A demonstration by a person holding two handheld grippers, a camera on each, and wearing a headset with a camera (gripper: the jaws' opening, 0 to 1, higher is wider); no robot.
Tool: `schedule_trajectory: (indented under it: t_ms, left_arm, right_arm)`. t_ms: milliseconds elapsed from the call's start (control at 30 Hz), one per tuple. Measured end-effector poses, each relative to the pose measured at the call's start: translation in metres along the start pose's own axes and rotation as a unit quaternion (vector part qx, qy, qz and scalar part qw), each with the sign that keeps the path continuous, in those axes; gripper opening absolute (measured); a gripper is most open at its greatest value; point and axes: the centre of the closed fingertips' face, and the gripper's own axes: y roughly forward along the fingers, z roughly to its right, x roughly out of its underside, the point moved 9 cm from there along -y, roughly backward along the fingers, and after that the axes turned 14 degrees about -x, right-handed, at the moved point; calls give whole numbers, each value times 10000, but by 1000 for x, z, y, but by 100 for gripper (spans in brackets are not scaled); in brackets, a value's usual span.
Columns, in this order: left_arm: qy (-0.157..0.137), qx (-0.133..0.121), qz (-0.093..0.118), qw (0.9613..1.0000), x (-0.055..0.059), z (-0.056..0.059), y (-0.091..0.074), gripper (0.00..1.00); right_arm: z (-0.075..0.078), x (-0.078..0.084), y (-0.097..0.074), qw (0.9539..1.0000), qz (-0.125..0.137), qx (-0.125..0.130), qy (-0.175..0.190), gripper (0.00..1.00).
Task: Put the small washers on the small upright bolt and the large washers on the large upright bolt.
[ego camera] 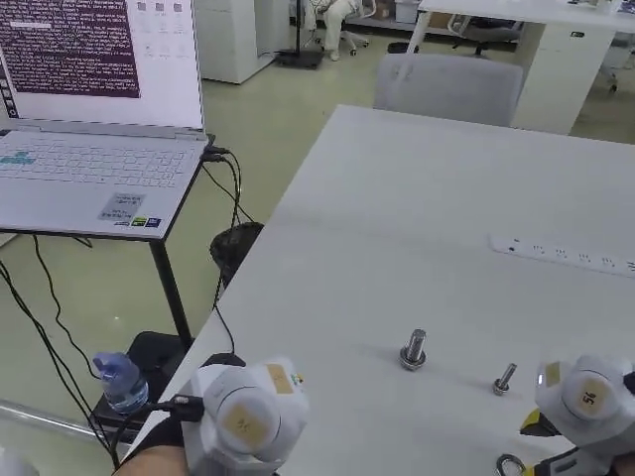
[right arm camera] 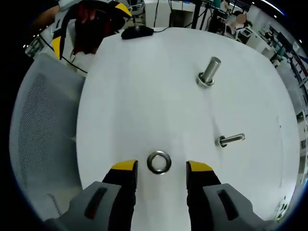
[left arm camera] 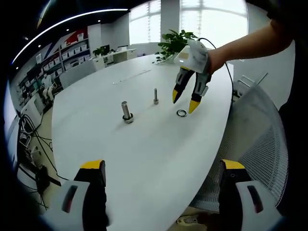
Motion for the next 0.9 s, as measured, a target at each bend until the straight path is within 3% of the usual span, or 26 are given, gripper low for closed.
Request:
schedule_trajectory:
  t_ms: [200,700,900]
  left_arm:
    - [33,12,-37,10000,1,0,2,98]
    - [52,13,-59,10000,3,-3,4,99]
    - [68,15,-83,9999,3,-3,3,96]
  right_arm:
    - [0,6,12,9999,-109,-75,22,41]
    - [1,6,14,9998,-131,-110,58,39]
    - [1,6,14,9998,-136,-95,55,34]
